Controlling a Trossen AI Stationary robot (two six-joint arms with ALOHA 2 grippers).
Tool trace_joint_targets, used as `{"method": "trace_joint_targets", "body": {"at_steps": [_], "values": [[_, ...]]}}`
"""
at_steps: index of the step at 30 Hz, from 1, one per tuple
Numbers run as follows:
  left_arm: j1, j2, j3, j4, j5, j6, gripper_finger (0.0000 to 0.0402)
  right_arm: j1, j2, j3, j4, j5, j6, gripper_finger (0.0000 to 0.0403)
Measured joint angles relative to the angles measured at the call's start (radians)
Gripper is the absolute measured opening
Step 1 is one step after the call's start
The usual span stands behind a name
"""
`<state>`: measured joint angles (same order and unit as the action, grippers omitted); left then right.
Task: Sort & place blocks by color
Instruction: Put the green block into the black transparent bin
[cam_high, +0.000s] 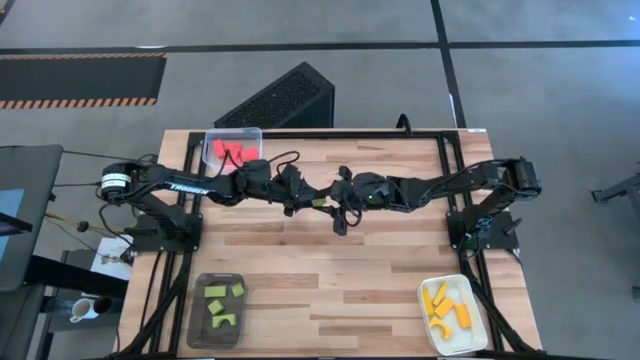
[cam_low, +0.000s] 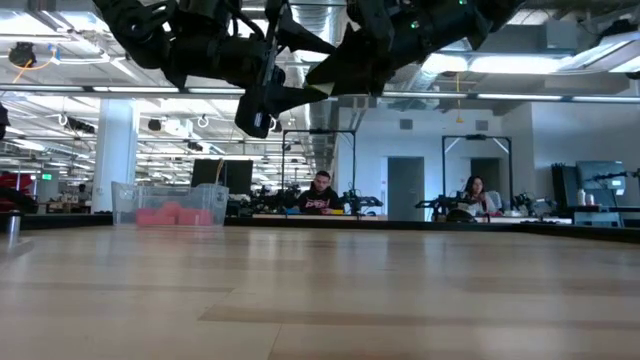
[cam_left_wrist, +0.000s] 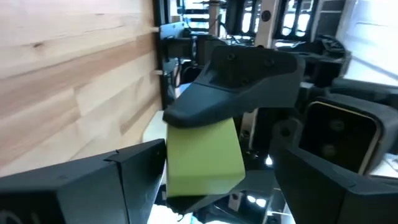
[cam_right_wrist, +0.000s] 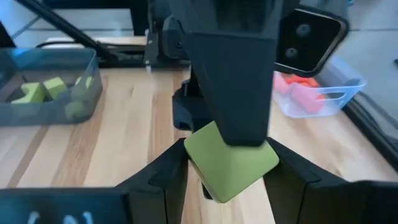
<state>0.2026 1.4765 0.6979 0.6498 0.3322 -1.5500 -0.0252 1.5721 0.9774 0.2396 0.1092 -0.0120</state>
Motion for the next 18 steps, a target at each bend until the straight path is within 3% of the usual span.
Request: {"method": "trace_joint_targets", "body": {"at_steps": [8,18], "values": [[-0.001,0.000,0.000,-0.019,0.000,0.038,0.0247,-0.010,0.000,0.026,-0.069,-0.033,0.001,0.0178],[-0.001,0.000,-0.002,-0.028,-0.003,0.085,0.0107,-0.010,-0.007,0.026,-0.075,-0.033,0.003,0.0184]]}}
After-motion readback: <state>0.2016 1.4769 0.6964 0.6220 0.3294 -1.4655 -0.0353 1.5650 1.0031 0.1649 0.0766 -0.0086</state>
